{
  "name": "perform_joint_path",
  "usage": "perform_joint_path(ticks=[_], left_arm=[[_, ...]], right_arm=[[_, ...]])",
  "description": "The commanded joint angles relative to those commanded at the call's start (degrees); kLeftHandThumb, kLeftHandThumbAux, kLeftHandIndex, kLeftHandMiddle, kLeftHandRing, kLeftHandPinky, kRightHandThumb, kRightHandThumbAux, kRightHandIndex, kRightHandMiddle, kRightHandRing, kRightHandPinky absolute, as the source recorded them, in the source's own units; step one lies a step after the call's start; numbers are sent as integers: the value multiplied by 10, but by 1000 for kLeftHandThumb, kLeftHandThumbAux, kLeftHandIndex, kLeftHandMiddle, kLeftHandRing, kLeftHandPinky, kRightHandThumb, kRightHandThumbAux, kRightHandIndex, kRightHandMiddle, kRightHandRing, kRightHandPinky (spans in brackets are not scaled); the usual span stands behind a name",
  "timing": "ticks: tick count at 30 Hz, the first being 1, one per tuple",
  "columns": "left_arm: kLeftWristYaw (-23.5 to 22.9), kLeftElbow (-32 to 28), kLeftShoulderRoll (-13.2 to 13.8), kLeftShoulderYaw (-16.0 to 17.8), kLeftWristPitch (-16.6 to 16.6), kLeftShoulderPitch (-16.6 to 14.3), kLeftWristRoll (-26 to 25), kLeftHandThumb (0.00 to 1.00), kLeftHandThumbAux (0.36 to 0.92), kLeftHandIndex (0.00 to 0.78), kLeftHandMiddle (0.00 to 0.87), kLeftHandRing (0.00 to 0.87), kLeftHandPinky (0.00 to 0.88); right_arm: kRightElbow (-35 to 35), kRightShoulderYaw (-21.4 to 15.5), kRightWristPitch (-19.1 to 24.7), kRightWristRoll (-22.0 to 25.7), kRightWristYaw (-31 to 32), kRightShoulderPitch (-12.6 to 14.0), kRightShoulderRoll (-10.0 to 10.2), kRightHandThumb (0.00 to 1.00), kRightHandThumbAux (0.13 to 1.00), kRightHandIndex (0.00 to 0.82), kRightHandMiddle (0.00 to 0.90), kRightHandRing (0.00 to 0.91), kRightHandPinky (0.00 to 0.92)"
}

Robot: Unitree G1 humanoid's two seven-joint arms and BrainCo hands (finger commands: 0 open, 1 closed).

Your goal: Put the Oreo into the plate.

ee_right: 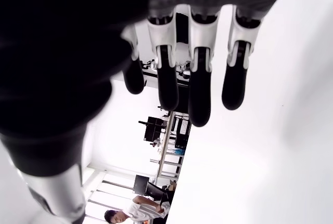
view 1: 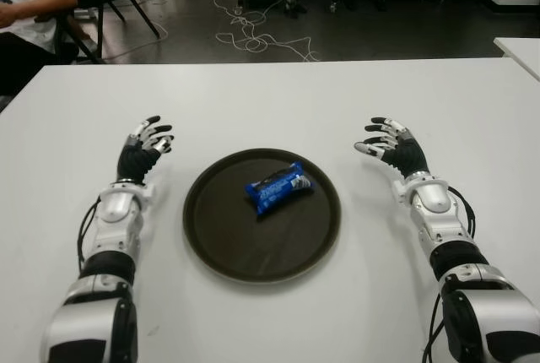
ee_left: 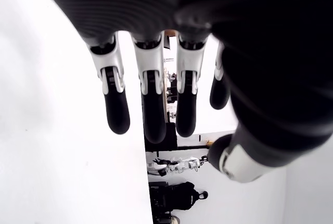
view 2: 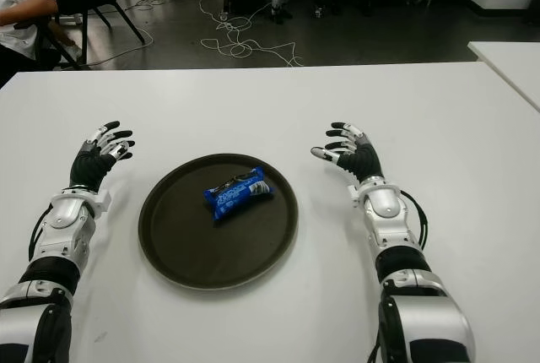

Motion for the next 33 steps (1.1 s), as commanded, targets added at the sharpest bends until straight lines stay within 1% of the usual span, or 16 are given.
perform_joint_path(ticks=[9,14,18,24,27,31,33], left_arm=[[-2,0,0,1,2,-1,-2,275,747,173,270,268,292],[0,0,1,2,4,-2,-2,271,748,170,269,269,293],[1,8,3,3,4,-3,-2,267,741,171,269,269,290],[-2,9,2,1,-3,-3,-1,270,725,168,264,267,291],[-5,9,2,1,-6,-3,-1,278,725,169,267,268,294],[-7,8,2,1,-6,-2,-1,280,724,174,274,273,300],[-6,8,2,1,-7,-2,-1,276,722,177,277,276,302]], right_arm=[[8,-1,-7,4,1,-3,-1,0,777,257,343,384,403],[12,-1,-5,6,4,-6,-2,0,786,278,360,402,410],[14,0,-4,5,9,-8,-4,0,776,285,371,412,411],[18,6,-5,0,25,-11,-13,0,745,304,387,434,430],[21,11,-4,-4,30,-13,-18,0,734,319,404,457,454],[21,15,-8,-5,32,-12,-21,0,725,326,411,471,475],[21,16,-11,-6,30,-12,-22,0,721,327,409,470,471]])
